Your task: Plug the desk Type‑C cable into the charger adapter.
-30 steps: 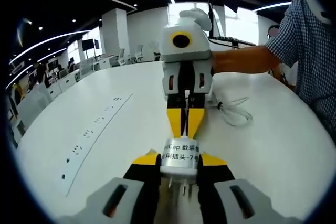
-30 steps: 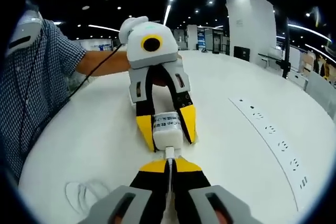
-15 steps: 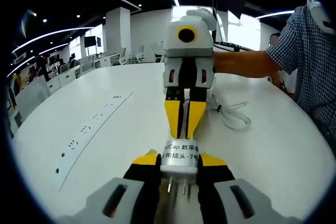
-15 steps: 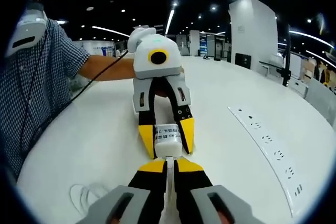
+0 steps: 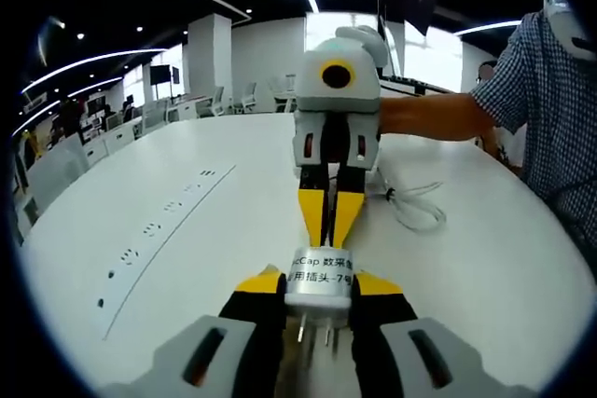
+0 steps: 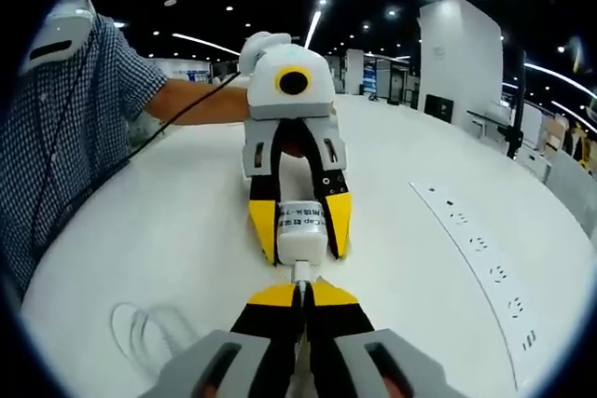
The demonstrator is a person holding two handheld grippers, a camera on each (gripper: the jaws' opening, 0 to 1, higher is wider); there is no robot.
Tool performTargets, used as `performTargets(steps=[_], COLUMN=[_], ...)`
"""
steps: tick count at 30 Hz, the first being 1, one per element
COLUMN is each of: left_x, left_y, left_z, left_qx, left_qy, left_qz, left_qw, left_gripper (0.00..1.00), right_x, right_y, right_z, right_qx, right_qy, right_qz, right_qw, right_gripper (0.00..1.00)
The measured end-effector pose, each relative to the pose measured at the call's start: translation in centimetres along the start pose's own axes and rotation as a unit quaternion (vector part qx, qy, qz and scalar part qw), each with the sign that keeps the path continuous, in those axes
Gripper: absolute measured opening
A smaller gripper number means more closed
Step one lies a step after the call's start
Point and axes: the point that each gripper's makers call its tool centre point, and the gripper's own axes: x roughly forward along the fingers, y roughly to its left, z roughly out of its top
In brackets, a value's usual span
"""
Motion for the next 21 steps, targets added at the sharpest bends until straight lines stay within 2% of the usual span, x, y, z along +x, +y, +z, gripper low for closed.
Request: performTargets(steps=[7, 11, 17, 21], left_x=[0.04, 0.0, 0.0, -0.03], left_y=[-0.15, -0.19, 0.04, 0.03], left_z=[0.06, 0.13, 0.05, 0.26], left_qx=[0.002, 0.004, -0.003, -0.005], left_qy=[-0.006, -0.015, -0.008, -0.02], left_qz=[-0.006, -0.007, -0.007, -0.005], left_qw=[1.0, 0.9999, 0.9999, 0.9998], left_gripper=[0.26, 0.26, 0.26, 0.26], right_x=[0.28, 0.23, 0.21, 0.29], right_y=[0.21, 0.28, 0.54, 0.52], right_z=[0.24, 0.14, 0.18, 0.42], right_qx=[-0.009, -0.008, 0.003, 0.006], right_qy=[0.024, 0.022, 0.02, 0.021], right_qz=[0.005, 0.01, 0.013, 0.01], right_qw=[0.9996, 0.9997, 0.9997, 0.9997], right_gripper=[0.03, 0.03, 0.02, 0.02])
